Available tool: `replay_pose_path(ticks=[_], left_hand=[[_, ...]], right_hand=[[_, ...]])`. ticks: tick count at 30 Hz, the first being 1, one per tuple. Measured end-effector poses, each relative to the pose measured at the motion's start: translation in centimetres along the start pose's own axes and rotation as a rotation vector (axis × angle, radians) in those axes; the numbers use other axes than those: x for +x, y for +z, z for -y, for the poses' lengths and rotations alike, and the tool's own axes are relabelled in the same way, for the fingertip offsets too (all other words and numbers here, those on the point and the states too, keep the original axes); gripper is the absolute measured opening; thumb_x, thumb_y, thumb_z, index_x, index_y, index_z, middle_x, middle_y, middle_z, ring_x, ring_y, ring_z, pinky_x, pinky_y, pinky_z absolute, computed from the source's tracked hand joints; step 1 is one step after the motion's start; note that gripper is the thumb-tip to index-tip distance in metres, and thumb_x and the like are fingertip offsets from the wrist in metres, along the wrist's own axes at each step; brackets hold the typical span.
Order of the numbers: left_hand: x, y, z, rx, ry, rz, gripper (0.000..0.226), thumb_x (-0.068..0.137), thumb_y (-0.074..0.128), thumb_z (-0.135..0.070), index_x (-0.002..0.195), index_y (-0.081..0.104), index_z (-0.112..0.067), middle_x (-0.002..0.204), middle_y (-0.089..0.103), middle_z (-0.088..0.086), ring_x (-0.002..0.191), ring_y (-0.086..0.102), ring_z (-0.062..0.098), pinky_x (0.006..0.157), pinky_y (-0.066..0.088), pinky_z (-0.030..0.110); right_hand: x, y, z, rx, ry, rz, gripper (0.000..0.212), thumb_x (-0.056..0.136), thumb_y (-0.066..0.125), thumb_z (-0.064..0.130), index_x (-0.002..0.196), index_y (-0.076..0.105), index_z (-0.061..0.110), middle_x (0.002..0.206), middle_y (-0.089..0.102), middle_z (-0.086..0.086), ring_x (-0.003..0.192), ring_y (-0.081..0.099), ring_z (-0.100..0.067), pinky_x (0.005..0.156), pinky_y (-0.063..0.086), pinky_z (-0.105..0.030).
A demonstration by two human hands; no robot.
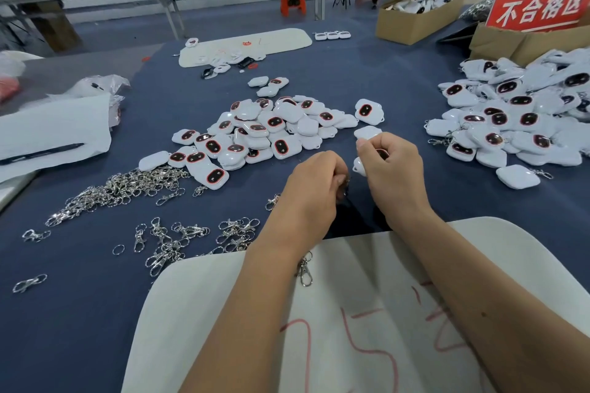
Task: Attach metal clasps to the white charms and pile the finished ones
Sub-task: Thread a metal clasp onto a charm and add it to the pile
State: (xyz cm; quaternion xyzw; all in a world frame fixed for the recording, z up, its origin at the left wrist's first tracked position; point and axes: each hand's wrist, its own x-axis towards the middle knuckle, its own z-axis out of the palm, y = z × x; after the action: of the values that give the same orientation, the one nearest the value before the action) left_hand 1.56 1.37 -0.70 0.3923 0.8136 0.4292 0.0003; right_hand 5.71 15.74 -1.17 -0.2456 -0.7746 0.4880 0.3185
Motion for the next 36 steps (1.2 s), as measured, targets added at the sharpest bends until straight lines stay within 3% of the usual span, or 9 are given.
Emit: replay_pose_path(ticks=[6, 13, 17, 25, 30, 33, 36], left_hand=[[0.0, 0.0, -0.2, 0.006, 0.008, 0.005, 0.021, 0.098, 0.044, -0.003, 0.087, 0.053, -0.018, 0.083, 0.059, -0.006, 0.080, 0.057, 0.017, 0.074, 0.051, 0.044], [-0.2, 0.1, -0.4, 0.018, -0.031, 0.013, 0.019, 0.099, 0.040, -0.007, 0.087, 0.049, -0.018, 0.088, 0.058, -0.001, 0.083, 0.055, 0.024, 0.076, 0.051, 0.051], [-0.3, 0.0, -0.7, 0.047, -0.060, 0.014, 0.019, 0.098, 0.040, -0.007, 0.089, 0.049, -0.020, 0.091, 0.057, -0.002, 0.085, 0.054, 0.023, 0.077, 0.051, 0.048], [-0.2, 0.2, -1.2, 0.178, -0.067, 0.011, 0.020, 0.095, 0.042, 0.000, 0.098, 0.055, -0.015, 0.097, 0.058, -0.001, 0.090, 0.053, 0.023, 0.075, 0.045, 0.039], [-0.1, 0.6, -1.1, -0.064, -0.019, -0.121, 0.016, 0.099, 0.050, -0.002, 0.093, 0.061, -0.011, 0.092, 0.065, -0.001, 0.089, 0.059, 0.020, 0.080, 0.050, 0.044], [0.2, 0.7, -1.0, -0.159, 0.063, -0.197, 0.011, 0.098, 0.058, -0.002, 0.097, 0.067, -0.008, 0.096, 0.068, -0.001, 0.093, 0.062, 0.015, 0.083, 0.051, 0.037], [0.2, 0.7, -0.9, -0.237, 0.039, -0.208, 0.015, 0.093, 0.064, 0.000, 0.099, 0.072, -0.012, 0.096, 0.072, -0.007, 0.093, 0.067, 0.009, 0.083, 0.055, 0.028]], right_hand=[[-0.3, 0.1, 0.5, -0.082, -0.012, 0.049, 0.042, 0.103, 0.058, 0.028, 0.063, 0.048, 0.023, 0.053, 0.046, 0.013, 0.053, 0.043, -0.006, 0.058, 0.031, -0.029], [-0.6, 0.1, 0.7, -0.109, -0.058, 0.052, 0.033, 0.103, 0.059, 0.023, 0.072, 0.057, 0.011, 0.060, 0.051, 0.011, 0.058, 0.045, -0.010, 0.059, 0.032, -0.028], [-0.6, 0.2, 0.6, -0.132, -0.084, 0.029, 0.037, 0.102, 0.060, 0.023, 0.067, 0.051, 0.018, 0.058, 0.048, 0.012, 0.056, 0.045, -0.009, 0.057, 0.031, -0.025], [-1.0, 0.4, 0.6, -0.183, -0.147, -0.029, 0.035, 0.102, 0.059, 0.020, 0.071, 0.053, 0.006, 0.059, 0.052, 0.009, 0.056, 0.046, -0.009, 0.055, 0.033, -0.018], [-0.6, 0.2, 0.6, -0.006, -0.006, -0.046, 0.039, 0.100, 0.057, 0.023, 0.072, 0.047, -0.003, 0.060, 0.048, -0.002, 0.056, 0.037, -0.009, 0.056, 0.033, -0.028], [-0.4, -0.1, 0.6, 0.213, 0.110, 0.003, 0.040, 0.098, 0.058, 0.026, 0.069, 0.047, 0.001, 0.064, 0.044, -0.009, 0.061, 0.038, -0.023, 0.058, 0.036, -0.039], [-0.2, -0.2, 0.5, 0.341, 0.168, 0.048, 0.040, 0.100, 0.058, 0.023, 0.068, 0.043, 0.004, 0.064, 0.037, -0.010, 0.053, 0.033, -0.020, 0.048, 0.030, -0.031]])
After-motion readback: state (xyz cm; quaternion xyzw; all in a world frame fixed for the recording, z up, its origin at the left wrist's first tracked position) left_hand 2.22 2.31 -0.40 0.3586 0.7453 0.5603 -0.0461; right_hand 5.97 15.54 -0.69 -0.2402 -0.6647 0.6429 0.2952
